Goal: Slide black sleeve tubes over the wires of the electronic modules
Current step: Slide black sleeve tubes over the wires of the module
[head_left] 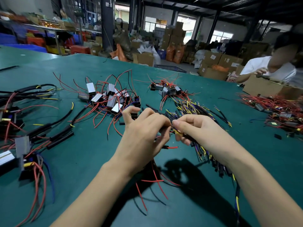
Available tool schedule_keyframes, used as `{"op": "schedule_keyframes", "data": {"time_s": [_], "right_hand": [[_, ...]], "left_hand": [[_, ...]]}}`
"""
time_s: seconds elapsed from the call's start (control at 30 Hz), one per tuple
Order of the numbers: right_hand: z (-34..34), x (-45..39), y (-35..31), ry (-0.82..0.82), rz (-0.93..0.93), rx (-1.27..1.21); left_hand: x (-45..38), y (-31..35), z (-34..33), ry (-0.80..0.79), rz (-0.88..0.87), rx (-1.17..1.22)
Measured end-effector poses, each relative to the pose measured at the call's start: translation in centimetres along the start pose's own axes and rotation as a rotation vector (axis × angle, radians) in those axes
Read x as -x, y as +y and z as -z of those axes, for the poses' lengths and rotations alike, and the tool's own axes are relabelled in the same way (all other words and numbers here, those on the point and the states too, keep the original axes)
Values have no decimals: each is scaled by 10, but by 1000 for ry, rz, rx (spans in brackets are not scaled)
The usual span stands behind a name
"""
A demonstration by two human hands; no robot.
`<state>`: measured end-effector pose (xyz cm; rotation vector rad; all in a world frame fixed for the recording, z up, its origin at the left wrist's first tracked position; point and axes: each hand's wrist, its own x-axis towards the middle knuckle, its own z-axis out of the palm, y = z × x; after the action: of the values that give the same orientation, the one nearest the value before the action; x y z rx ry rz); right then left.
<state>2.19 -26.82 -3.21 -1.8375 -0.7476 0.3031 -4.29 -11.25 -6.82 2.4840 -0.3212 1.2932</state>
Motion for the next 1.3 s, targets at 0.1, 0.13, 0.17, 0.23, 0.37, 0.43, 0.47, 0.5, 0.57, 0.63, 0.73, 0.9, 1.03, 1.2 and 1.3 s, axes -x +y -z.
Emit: {"op": "schedule_keyframes", "data": {"time_s": [0.1, 0.13, 0.17, 0.23, 0.37, 0.43, 0.47, 0.5, 0.57, 0.63, 0.73, 0.9, 1.03, 1.2, 1.3], "right_hand": [[2, 2, -2, -35, 28, 41], [2, 2, -2, -35, 49, 52], [3, 2, -2, -37, 76, 59], [2, 2, -1, -31, 147, 107], [2, 1, 0, 19, 418, 534], [6, 0, -1, -42, 548, 796], [9, 0, -1, -92, 611, 932], [11, -1, -3, -130, 694, 1097], [14, -2, -7, -189, 898, 1424], [17, -3, -9, -216, 999, 1537], [14, -2, -7, -120, 735, 1232], [10, -3, 1, -12, 176, 507], [8, -3, 3, -34, 83, 351], [5, 2, 4, 68, 292, 655], [-2, 7, 7, 169, 397, 901]], "left_hand": [[-2, 0, 0, 24, -56, -39], [-2, 0, 1, 20, -61, -36], [-2, -1, 1, 10, -59, -28], [-2, -3, 2, -30, -34, 9], [-3, -5, 5, -164, 72, 175], [-3, -4, 4, -239, 132, 234], [-3, -3, 3, -282, 174, 276], [-3, -2, 1, -325, 221, 327], [-5, -3, 0, -420, 332, 447], [-6, -4, -1, -472, 438, 592], [-3, -3, -4, -396, 505, 644], [1, 1, -8, -239, 383, 480], [3, 0, -9, -192, 254, 303], [3, 2, -9, -216, 185, 158], [2, 4, -9, -222, 235, 201]]}}
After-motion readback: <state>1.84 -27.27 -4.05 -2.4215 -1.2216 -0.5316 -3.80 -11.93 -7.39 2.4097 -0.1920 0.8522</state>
